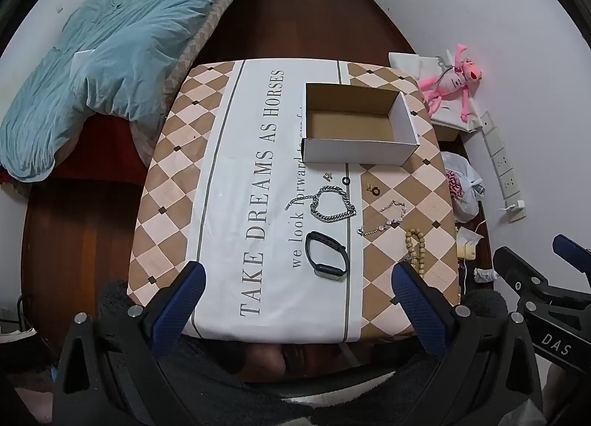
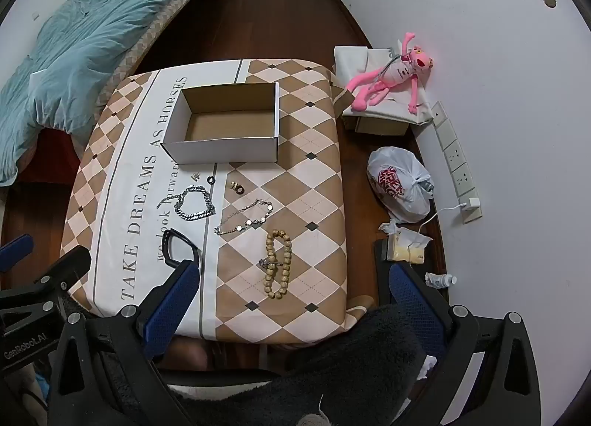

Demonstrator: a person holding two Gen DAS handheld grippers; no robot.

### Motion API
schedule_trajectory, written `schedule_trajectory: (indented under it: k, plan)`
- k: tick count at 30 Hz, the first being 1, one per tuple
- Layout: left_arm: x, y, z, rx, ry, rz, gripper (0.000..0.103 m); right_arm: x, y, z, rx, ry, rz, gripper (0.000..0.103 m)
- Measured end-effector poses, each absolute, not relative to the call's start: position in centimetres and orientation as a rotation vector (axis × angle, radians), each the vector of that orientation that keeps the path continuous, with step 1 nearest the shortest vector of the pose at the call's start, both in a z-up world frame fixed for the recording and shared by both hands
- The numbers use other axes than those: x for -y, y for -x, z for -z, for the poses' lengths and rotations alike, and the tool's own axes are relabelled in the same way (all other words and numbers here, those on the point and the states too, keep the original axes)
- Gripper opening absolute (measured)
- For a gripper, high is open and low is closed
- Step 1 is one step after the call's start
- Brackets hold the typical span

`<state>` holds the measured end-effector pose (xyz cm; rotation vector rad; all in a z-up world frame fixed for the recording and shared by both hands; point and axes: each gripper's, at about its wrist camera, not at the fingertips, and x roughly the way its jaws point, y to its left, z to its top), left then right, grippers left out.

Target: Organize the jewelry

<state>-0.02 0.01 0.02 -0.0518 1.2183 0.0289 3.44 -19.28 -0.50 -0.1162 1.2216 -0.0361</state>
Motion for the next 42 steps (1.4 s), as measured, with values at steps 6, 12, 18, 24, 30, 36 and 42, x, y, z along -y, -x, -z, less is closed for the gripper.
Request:
schedule_trajectory:
  k: [6, 12, 18, 24, 30, 36, 42]
  plan:
    - [-0.1, 0.06, -0.13, -1.219, 0.05, -0.033, 0.103, 19.18, -3.4, 0.4, -1.219, 0.122, 0.039, 0.103]
    - [-0.04, -0.01, 0.01, -1.221, 0.048, -0.03, 0.103, 19.17, -3.47, 0.52, -1.226, 0.122, 0.04, 0.103]
    - [-0.04, -0.02, 0.01, -1.219, 0.044, -0.032, 0.103, 19.25, -3.5, 0.53, -1.226, 0.121, 0.038, 0.103]
    - [-0.02, -0.01, 0.01, -1.217, 0.044, -0.033, 0.103, 19.26, -3.55, 0.47, -1.226, 0.122, 0.037, 0.103]
    - [-0.03, 0.0, 0.01, -1.217, 0.045, -0.033, 0.103, 19.27, -3.6, 0.44, -1.227, 0.122, 0.038, 0.103]
    - [-0.02, 0.02, 0.0, -1.215, 0.045, -0.033, 0.103, 19.36, -3.58, 0.35, -1.228, 0.12, 0.037, 0.103]
    - [-0.02, 0.02, 0.01, -1.214, 0.044, -0.033, 0.103, 19.4, -3.61, 0.31, -1.227, 0.121, 0.038, 0.103]
